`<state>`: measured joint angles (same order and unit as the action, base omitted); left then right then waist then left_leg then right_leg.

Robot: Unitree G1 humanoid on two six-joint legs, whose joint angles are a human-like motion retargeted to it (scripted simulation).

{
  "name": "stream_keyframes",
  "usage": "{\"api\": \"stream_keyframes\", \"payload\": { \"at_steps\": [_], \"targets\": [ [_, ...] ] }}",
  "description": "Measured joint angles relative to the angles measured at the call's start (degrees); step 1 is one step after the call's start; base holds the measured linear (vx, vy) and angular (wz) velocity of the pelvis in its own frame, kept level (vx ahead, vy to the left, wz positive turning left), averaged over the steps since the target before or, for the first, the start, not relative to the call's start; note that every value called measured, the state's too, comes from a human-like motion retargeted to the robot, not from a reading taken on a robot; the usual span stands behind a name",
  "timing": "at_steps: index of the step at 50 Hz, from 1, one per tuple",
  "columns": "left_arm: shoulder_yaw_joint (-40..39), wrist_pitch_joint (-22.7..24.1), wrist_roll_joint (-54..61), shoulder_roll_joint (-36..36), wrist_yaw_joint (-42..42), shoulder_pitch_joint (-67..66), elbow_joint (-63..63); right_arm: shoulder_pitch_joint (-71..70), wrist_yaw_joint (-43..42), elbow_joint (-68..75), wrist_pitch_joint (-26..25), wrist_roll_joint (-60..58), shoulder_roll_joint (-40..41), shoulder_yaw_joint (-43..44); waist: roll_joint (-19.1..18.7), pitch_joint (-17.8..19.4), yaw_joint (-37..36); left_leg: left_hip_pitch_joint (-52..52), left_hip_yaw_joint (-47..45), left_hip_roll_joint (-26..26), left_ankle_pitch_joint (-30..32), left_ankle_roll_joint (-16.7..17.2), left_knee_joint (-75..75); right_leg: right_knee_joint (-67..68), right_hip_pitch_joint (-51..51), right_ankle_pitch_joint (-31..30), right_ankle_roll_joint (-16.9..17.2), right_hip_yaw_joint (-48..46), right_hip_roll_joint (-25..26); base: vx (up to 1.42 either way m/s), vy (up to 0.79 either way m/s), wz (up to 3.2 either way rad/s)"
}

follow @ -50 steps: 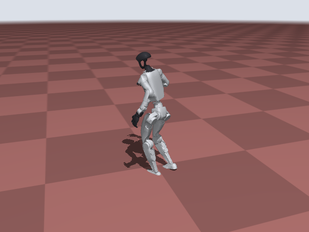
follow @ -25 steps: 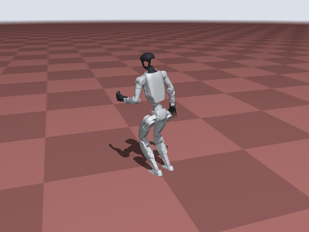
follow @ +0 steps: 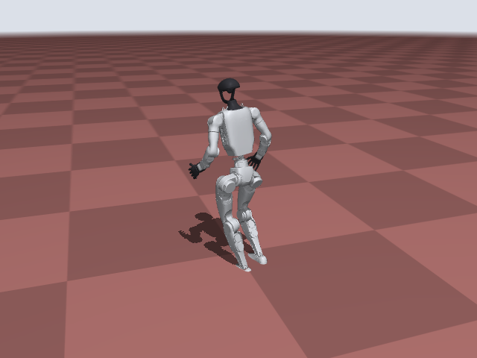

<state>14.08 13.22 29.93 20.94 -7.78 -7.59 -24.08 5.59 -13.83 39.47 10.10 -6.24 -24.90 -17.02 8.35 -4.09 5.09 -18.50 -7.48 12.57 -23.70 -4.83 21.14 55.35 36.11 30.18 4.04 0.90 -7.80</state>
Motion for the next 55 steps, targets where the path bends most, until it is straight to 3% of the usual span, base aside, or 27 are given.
{"api": "stream_keyframes", "payload": {
  "at_steps": [5,10,14,18,23,27,34,40,42,45,50,55],
  "targets": [
    [-1.6,-0.7,3.0,0.0,3.1,-14.8,-1.7,-13.2,-8.5,-17.9,3.2,-1.7,-0.6,1.6,0.1,0.8,-5.9,-9.8,-3.8,-3.8,-2.3,-0.3,19.7,-3.6,-1.5,1.5,-0.1,0.0,1.8,-0.06,-0.10,-0.32],
    [-5.7,-2.4,10.2,1.7,8.5,-29.8,4.6,-26.1,-14.1,-31.6,2.3,-5.1,-5.4,2.0,-3.3,2.7,-12.9,-23.8,-4.9,-14.9,-3.5,-2.6,53.3,-0.4,-0.1,4.9,-3.2,-0.6,8.5,-0.06,-0.11,-0.59],
    [-8.7,-4.0,15.8,1.9,11.1,-37.0,11.3,-32.4,-15.4,-32.9,-0.1,-5.4,-7.5,0.9,-4.7,1.8,-16.4,-30.8,-4.5,-21.2,-4.8,-3.8,63.2,-2.6,1.7,2.7,-4.0,-0.8,12.2,-0.02,-0.06,-0.53],
    [-8.1,-2.8,14.9,0.2,9.6,-34.2,13.2,-30.1,-14.9,-23.9,-0.7,-3.7,-5.4,-0.8,-3.7,-0.2,-16.2,-30.2,-5.5,-20.0,-4.8,-2.8,55.3,-8.3,1.8,-3.7,-1.5,-0.7,12.2,0.00,0.03,-0.10],
    [-4.1,-0.3,7.1,-1.8,3.8,-19.7,10.9,-21.6,-10.5,-4.8,-1.3,-4.1,-0.6,-4.8,-2.3,-2.4,-12.6,-22.9,-6.2,-13.3,-3.9,-1.2,33.3,-13.8,1.5,-10.6,2.2,0.5,10.9,-0.01,0.10,0.20],
    [-1.0,1.9,2.6,-1.2,-1.4,-4.8,10.7,-12.7,-5.1,10.2,-2.4,-6.5,1.1,-9.7,-0.4,-2.8,-7.4,-16.0,-5.3,-6.9,-2.2,-0.4,17.3,-9.8,3.3,-8.9,1.9,0.8,7.3,-0.04,0.07,0.56],
    [-1.2,6.6,-0.5,3.5,-9.2,16.7,17.3,7.5,4.9,23.1,-2.0,-12.9,-5.0,-15.2,2.6,-2.1,2.6,-12.0,-1.5,-0.6,-4.2,0.3,12.1,10.1,10.5,-5.0,-0.7,2.0,3.6,-0.05,0.02,0.33],
    [-2.7,8.2,-3.1,6.2,-12.9,27.2,20.6,21.2,11.5,22.2,0.0,-13.5,-12.0,-9.6,4.4,-0.9,8.9,-8.4,-0.7,2.7,-3.4,-0.1,8.8,28.1,15.4,-6.1,-2.3,4.6,0.7,-0.01,0.00,0.03],
    [-3.0,7.9,-4.2,5.8,-13.5,28.9,20.8,23.8,12.5,19.4,0.0,-12.9,-13.8,-6.2,3.6,-0.7,8.8,-4.4,-0.1,3.2,-0.7,-0.4,1.0,29.9,16.4,-7.5,-2.0,5.8,1.2,0.01,0.02,-0.23],
    [-3.2,7.7,-5.2,5.9,-13.7,27.7,21.1,24.2,10.7,17.2,0.2,-12.2,-13.3,-4.3,4.6,-1.5,10.2,-5.4,-1.0,4.4,-1.1,-0.6,2.3,31.1,16.4,-7.1,-1.1,6.9,0.0,0.00,0.00,0.00],
    [-4.5,6.4,-7.8,5.3,-14.7,22.9,19.4,16.1,3.4,7.7,-0.6,-10.8,-11.1,-2.4,2.8,-2.6,9.3,-2.8,-1.2,4.0,2.3,-0.5,-6.8,21.9,14.0,-6.1,0.9,6.3,1.0,0.00,-0.03,-0.18],
    [-5.5,5.6,-9.2,4.2,-13.8,13.4,17.2,3.0,-4.8,-4.7,-0.1,-11.7,-7.7,-1.5,2.5,-3.9,6.3,-6.0,-4.1,3.2,2.1,-0.3,-4.1,8.0,9.5,-0.7,0.6,4.5,-0.4,-0.04,-0.07,-0.33]
  ]
}}
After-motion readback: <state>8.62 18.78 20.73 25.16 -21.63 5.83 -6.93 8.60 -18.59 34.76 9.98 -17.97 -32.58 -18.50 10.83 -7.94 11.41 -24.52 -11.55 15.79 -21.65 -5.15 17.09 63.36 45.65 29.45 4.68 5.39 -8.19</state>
